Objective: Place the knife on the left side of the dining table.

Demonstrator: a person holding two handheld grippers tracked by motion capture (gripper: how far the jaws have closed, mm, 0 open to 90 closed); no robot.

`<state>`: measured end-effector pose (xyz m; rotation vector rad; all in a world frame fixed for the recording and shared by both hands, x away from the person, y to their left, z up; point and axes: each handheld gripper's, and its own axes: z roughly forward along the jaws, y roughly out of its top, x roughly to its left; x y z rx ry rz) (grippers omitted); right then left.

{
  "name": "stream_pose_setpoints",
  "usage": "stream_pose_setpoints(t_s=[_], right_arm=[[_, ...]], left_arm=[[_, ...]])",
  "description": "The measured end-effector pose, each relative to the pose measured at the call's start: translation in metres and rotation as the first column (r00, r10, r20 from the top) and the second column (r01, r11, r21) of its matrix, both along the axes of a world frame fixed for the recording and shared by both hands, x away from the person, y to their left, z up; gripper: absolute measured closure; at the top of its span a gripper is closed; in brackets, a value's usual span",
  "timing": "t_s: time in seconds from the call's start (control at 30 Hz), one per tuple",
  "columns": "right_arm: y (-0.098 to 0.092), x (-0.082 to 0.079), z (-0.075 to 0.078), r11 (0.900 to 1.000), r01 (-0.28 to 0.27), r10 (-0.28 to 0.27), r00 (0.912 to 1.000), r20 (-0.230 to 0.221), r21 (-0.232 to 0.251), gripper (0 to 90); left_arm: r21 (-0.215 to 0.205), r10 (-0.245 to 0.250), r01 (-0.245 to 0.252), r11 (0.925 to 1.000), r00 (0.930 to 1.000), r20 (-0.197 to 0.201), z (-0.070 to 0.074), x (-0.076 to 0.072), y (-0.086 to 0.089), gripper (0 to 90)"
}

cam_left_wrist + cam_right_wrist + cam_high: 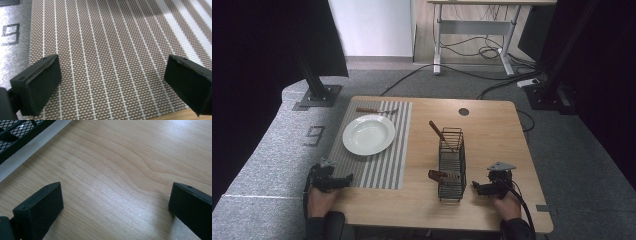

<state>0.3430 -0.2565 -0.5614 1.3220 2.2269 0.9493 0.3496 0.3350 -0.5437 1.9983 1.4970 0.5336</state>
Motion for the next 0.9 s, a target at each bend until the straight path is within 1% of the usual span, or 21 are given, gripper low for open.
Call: stream_pose_setpoints(t_s=[0.03, 0.07, 0.1, 0.13, 0.17, 0.2, 0.27, 0.4, 0.5, 0.53, 0.57, 0.6, 0.67, 0.77, 0.9], right_arm=[[0.0, 0.0, 0.0, 1.0, 0.001, -0.001, 1.0, -0.001, -0.001, 0.0], [0.0, 0.0, 0.0, 1.0, 0.001, -0.001, 1.0, -0.001, -0.001, 0.0], [0.0, 0.0, 0.0, 1.0, 0.001, -0.001, 1.0, -0.001, -0.001, 0.0], [0.0, 0.0, 0.0, 1.0, 0.001, -0.001, 1.0, -0.001, -0.001, 0.0], [0.0, 0.0, 0.0, 1.0, 0.001, -0.001, 1.0, -0.001, -0.001, 0.0], [0.0, 0.0, 0.0, 1.0, 0.001, -0.001, 1.0, -0.001, -0.001, 0.0], [0.0, 0.0, 0.0, 1.0, 0.001, -0.001, 1.0, -0.001, -0.001, 0.0], [0.0, 0.0, 0.0, 1.0, 0.001, -0.001, 1.0, -0.001, -0.001, 0.0], [0.0, 0.0, 0.0, 1.0, 0.001, -0.001, 1.0, -0.001, -0.001, 0.0], [0.0, 0.0, 0.0, 1.0, 0.001, -0.001, 1.0, -0.001, -0.001, 0.0], [0.0, 0.0, 0.0, 1.0, 0.001, -0.001, 1.0, -0.001, -0.001, 0.0], [0.0, 0.0, 0.0, 1.0, 0.001, -0.001, 1.0, -0.001, -0.001, 0.0], [0.0, 0.0, 0.0, 1.0, 0.001, -0.001, 1.0, -0.001, -0.001, 0.0], [0.0, 0.0, 0.0, 1.0, 0.001, -0.001, 1.0, -0.001, -0.001, 0.0], [0.0, 0.0, 0.0, 1.0, 0.001, -0.001, 1.0, -0.001, -0.001, 0.0]], left_arm=[[-0.002, 0.0, 0.0, 1.0, 0.9999, 0.013, 0.003, -0.001, -0.001, 0.9], [-0.002, 0.0, 0.0, 1.0, 0.9999, 0.013, 0.003, -0.001, -0.001, 0.9], [-0.008, -0.001, 0.001, 1.0, 0.9995, 0.031, 0.007, -0.001, -0.003, 1.1], [-0.008, -0.001, 0.001, 1.0, 0.9995, 0.031, 0.007, -0.001, -0.003, 1.1], [-0.014, -0.005, 0.005, 0.9999, 0.9989, 0.048, 0.011, -0.002, -0.005, 1.2], [-0.014, -0.005, 0.005, 0.9999, 0.9989, 0.048, 0.011, -0.002, -0.005, 1.2], [-0.015, -0.016, 0.017, 0.9997, 0.9979, 0.063, 0.016, -0.003, -0.01, 1.2], [-0.015, -0.03, 0.031, 0.9994, 0.9971, 0.07, 0.02, -0.003, -0.015, 1.0], [-0.032, -0.042, 0.045, 0.9985, 0.9956, 0.083, 0.027, -0.002, -0.023, 0.9], [-0.032, -0.042, 0.045, 0.9985, 0.9956, 0.083, 0.027, -0.002, -0.023, 0.9], [-0.04, -0.049, 0.052, 0.9978, 0.9948, 0.089, 0.03, -0.001, -0.028, 0.9], [-0.04, -0.049, 0.052, 0.9978, 0.9948, 0.089, 0.03, -0.001, -0.028, 0.9], [-0.048, -0.055, 0.06, 0.9971, 0.9937, 0.098, 0.034, 0.001, -0.034, 0.9], [-0.052, -0.061, 0.067, 0.9964, 0.993, 0.101, 0.038, 0.003, -0.039, 0.9], [-0.042, -0.081, 0.086, 0.9954, 0.991, 0.106, 0.045, 0.005, -0.049, 1.0]])
